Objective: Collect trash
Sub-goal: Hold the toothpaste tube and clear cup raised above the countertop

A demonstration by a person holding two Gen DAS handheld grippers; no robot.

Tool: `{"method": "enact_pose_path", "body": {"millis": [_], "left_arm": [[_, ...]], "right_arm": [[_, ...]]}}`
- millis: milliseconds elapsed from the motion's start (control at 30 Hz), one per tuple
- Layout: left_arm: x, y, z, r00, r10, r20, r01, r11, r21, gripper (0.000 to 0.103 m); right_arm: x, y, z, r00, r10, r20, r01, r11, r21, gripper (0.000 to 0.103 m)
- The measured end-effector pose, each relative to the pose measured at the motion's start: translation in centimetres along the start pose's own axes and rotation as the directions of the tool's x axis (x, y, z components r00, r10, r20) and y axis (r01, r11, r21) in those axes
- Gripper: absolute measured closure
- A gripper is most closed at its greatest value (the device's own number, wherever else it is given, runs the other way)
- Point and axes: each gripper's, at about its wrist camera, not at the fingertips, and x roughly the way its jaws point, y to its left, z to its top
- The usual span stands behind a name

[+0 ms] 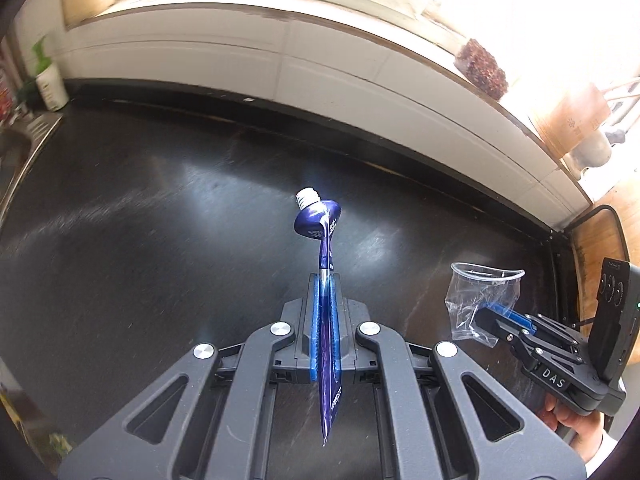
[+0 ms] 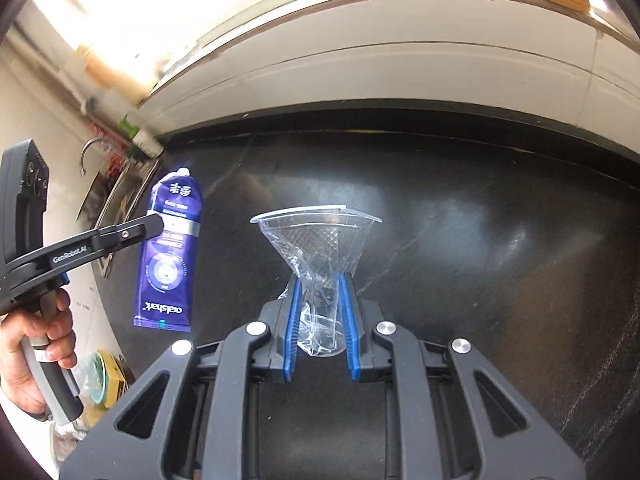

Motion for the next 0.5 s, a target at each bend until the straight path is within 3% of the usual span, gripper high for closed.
{"method": "enact_pose_path", "body": {"millis": [500], "left_arm": [[-4.9,4.6,-5.8,0.995,0.093,0.024,-0.090,0.992,-0.086,0.099]], "right_arm": [[-0.1,4.3,-3.0,1.000,0.006,-0.021,-0.008,0.994,-0.105,0.083]]}}
